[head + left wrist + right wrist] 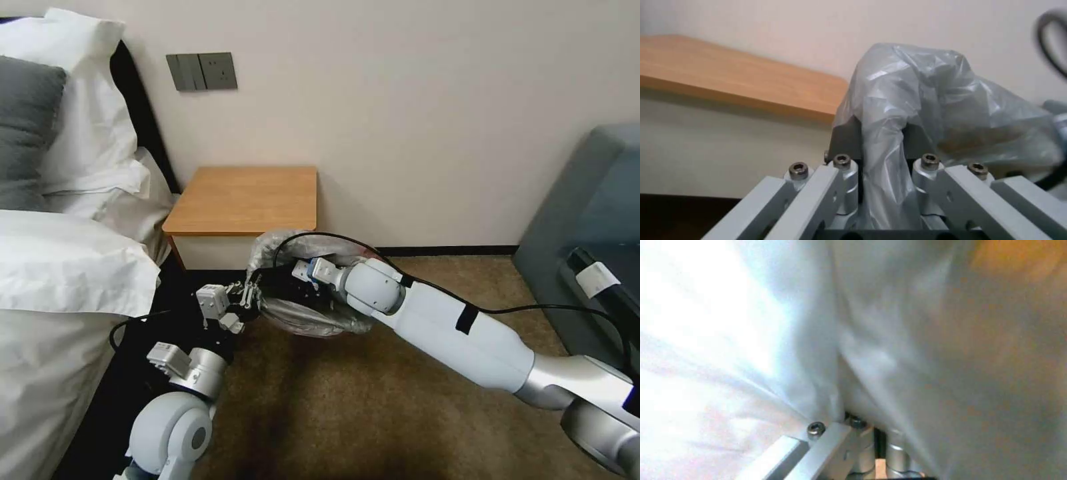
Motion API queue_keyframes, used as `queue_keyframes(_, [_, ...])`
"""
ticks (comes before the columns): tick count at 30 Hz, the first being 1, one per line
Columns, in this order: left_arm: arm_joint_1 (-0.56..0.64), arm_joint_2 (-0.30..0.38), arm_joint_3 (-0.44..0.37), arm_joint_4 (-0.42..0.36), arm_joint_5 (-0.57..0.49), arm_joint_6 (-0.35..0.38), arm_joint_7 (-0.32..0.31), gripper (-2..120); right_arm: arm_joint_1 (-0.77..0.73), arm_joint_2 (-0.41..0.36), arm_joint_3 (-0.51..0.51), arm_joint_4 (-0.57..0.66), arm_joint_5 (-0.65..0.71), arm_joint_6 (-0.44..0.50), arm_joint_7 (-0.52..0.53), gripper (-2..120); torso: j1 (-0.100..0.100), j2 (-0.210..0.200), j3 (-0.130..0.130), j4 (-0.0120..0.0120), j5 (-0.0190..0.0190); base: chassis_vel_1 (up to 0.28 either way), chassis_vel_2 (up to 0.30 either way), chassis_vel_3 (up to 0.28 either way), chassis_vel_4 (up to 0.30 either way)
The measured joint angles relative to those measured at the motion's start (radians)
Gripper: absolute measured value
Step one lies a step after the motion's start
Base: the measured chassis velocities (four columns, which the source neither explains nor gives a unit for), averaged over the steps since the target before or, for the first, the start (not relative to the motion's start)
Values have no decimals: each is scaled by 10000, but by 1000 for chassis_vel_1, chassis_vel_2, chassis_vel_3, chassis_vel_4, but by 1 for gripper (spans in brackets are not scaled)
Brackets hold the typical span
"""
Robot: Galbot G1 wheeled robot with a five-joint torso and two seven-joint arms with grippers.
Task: Pick up the garbage bag from the table and place it over the trash can.
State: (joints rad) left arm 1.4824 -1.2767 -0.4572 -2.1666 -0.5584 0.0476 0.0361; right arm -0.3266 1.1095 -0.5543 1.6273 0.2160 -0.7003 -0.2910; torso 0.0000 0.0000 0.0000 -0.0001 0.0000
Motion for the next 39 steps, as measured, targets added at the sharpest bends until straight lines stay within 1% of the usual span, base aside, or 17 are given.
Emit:
queue_keyframes(7, [-74,-1,-3,152,-29,24,-129,11,-7,-266,22,617,405,-97,126,0,0,0,0,0,0,0,0,0,0])
queue_keyframes(16, [-88,-2,-124,208,-44,62,-255,11,-53,-475,-17,907,479,-96,122,0,-1,0,0,0,0,0,0,0,0])
queue_keyframes(26, [-143,-36,-237,234,-168,228,-578,11,-223,-867,102,1282,786,-166,154,0,-1,0,0,0,1,0,0,0,0])
queue_keyframes(34, [-136,-46,-247,322,-127,339,-766,11,-375,-1311,335,2114,1420,-296,327,0,0,0,0,0,1,0,0,0,0])
queue_keyframes(39, [-130,-46,-308,399,-277,613,-1057,11,-617,-1765,772,3057,2353,-304,637,0,0,0,0,0,0,0,0,0,0])
